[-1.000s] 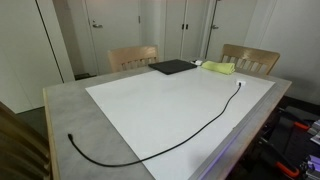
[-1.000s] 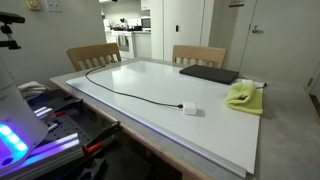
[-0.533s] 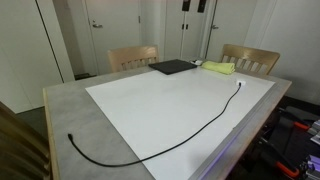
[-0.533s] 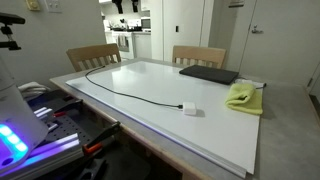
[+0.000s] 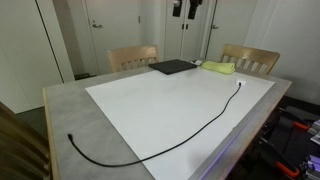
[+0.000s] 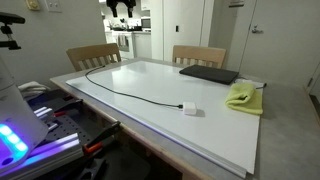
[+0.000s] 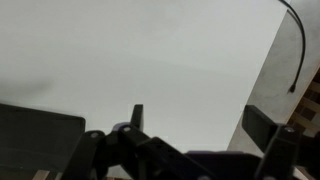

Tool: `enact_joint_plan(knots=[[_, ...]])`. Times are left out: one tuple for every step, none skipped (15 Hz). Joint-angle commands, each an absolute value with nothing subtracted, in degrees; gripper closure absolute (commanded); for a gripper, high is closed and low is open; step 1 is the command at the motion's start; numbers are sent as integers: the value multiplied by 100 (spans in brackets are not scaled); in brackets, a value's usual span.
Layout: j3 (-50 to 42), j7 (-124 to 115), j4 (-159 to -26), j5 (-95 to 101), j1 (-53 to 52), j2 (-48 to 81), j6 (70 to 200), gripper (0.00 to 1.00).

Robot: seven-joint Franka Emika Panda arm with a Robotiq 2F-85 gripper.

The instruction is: Put the charger in a circle

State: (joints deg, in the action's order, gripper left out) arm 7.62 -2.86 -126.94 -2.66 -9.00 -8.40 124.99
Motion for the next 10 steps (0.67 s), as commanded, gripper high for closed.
enact_joint_plan(knots=[[856,-462,-12818,-76,-877,-977,12427,0],[919,-517,-12880,-32,-921,-996,12528,0],[979,-628,-12899,24,-949,-985,12546,0],[1068,-786,-12950,41,-993,-974,12634,0],[1171,-987,-12975,99,-1042,-950,12745,0],[1280,-1204,-12980,107,-1097,-905,12855,0],[1430,-1555,-12976,208,-1160,-812,13027,0],[1558,-1891,-12950,316,-1207,-724,13196,0],[1695,-2275,-12913,489,-1249,-611,13395,0],[1836,-2771,-12845,751,-1274,-459,13537,0]])
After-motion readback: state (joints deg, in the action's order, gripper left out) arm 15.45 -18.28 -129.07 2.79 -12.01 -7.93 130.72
